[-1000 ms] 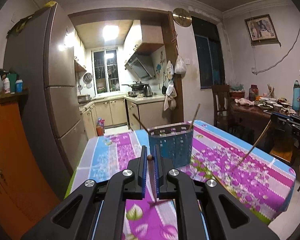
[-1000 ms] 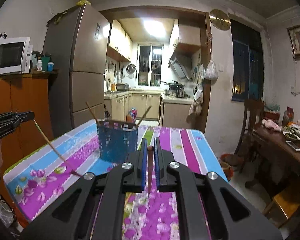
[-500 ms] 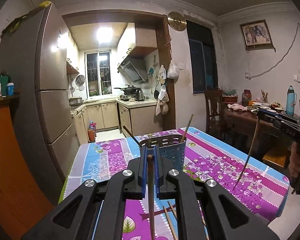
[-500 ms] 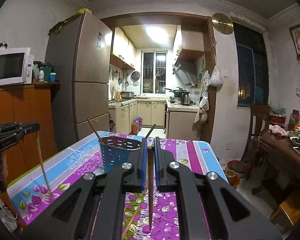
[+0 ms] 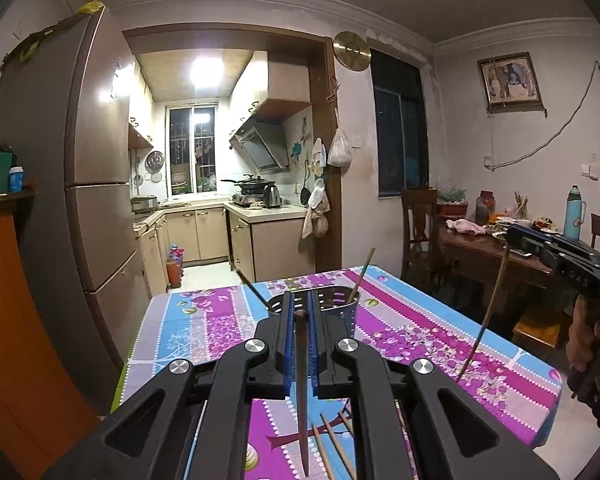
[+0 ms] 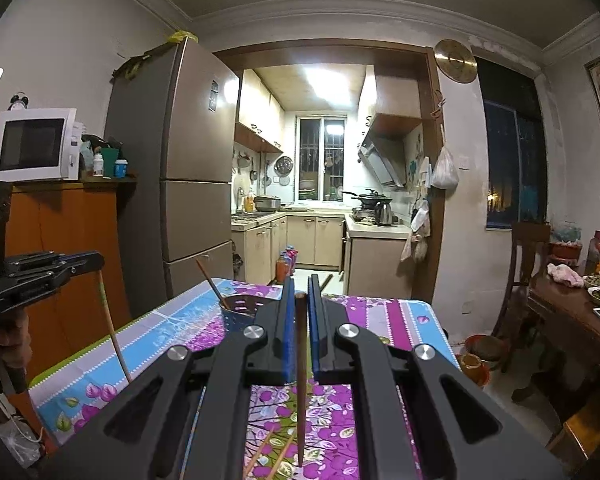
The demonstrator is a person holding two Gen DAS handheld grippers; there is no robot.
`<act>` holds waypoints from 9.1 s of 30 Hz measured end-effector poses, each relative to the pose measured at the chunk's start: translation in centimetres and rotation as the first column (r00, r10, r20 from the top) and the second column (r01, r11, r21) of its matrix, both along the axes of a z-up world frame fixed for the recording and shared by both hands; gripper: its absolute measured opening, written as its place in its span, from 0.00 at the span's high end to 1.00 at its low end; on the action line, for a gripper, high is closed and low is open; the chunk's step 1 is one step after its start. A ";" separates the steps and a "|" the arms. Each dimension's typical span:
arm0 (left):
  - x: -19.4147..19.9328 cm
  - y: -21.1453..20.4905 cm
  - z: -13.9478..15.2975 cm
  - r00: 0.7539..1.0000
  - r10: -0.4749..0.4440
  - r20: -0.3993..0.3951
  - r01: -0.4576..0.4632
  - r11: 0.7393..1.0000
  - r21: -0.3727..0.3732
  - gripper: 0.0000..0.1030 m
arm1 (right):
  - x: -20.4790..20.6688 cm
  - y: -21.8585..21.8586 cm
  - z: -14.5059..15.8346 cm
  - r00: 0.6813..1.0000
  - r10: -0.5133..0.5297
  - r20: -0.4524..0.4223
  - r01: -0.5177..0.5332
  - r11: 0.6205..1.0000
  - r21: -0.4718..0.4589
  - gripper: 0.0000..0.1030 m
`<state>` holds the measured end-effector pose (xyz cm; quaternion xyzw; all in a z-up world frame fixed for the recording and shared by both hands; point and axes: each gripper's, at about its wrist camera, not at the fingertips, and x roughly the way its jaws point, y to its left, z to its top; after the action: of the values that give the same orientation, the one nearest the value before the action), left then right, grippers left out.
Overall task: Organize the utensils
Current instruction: 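Lift both held chopsticks and carry them above the blue holder, then lower both chopsticks into the blue holder and open both tools, then move both open tools back over the remaining chopsticks, then close the left tool on a chopstick while the right tool grasps another, then lift both held chopsticks and carry them above the blue holder, then lower both chopsticks into the blue holder and open both tools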
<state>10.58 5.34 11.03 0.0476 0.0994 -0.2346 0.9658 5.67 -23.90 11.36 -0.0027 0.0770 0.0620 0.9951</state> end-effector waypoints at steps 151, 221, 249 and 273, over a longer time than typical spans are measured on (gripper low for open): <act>-11.1 0.1 -23.3 0.955 0.097 -0.280 -0.062 0.989 0.132 0.92 | -8.3 9.1 -21.3 0.874 0.018 -0.485 -0.020 1.000 0.000 0.94; -2.5 -3.5 -4.9 0.897 0.438 -0.059 -0.425 0.891 0.161 0.93 | -2.1 5.2 -2.6 0.994 0.108 0.001 -0.108 0.994 0.014 0.95; 3.1 -6.8 -0.5 0.926 0.377 -0.017 -0.367 0.910 0.192 0.93 | 5.0 3.2 4.7 0.993 0.099 0.060 -0.098 0.995 -0.009 0.95; 20.2 -11.0 8.7 0.989 0.135 0.060 -0.128 0.986 -0.108 0.93 | 20.4 2.0 6.1 0.995 0.032 0.094 -0.046 0.987 0.155 0.95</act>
<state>30.78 -5.67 19.70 -0.0016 0.0573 -0.1733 0.9832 26.10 -21.90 17.51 0.0715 0.0264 0.0871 0.9933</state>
